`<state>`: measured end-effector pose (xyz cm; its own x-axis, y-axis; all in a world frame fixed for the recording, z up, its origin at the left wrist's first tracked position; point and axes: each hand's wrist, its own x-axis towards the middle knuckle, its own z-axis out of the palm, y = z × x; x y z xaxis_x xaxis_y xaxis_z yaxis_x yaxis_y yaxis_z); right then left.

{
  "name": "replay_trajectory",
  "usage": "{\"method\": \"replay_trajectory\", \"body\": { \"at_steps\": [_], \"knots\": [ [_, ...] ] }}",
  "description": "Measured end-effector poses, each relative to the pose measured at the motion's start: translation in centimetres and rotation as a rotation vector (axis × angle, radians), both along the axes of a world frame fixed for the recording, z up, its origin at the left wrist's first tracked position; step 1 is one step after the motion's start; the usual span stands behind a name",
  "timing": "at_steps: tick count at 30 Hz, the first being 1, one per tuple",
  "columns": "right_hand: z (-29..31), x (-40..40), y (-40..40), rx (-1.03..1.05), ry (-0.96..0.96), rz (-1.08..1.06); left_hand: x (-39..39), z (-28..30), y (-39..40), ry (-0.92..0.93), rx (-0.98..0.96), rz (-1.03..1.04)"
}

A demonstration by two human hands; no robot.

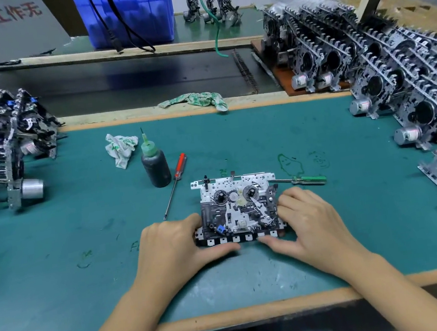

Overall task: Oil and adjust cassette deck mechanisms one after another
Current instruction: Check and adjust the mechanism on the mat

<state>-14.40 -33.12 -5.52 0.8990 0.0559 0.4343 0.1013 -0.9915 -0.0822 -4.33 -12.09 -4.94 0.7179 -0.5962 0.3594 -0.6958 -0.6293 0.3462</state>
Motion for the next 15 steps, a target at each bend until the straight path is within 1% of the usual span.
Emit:
{"method": "replay_trajectory", "body": {
  "at_steps": [4,7,11,13,14,15],
  "knots": [
    [0.6,0.7,-0.7,0.003,0.084,-0.024,-0.4,-0.3,-0.3,-0.002,-0.035,0.101],
    [0.9,1.2,-0.6,-0.062,0.108,-0.023,-0.3,-0.3,-0.2,0.014,-0.049,0.128],
    [1.5,1.8,-0.5,-0.070,0.188,-0.074,-0.5,-0.4,-0.5,0.039,0.012,0.205],
    [2.7,2.5,-0.7,0.018,0.256,-0.141,-0.6,-0.4,-0.7,0.016,0.054,0.234],
    [3.5,3.1,-0.7,0.105,0.242,-0.175,-0.6,-0.3,-0.7,0.010,0.070,0.244],
    [4.3,3.8,-0.4,0.212,0.188,-0.202,-0.7,-0.2,-0.8,0.000,0.082,0.245]
  ]
}}
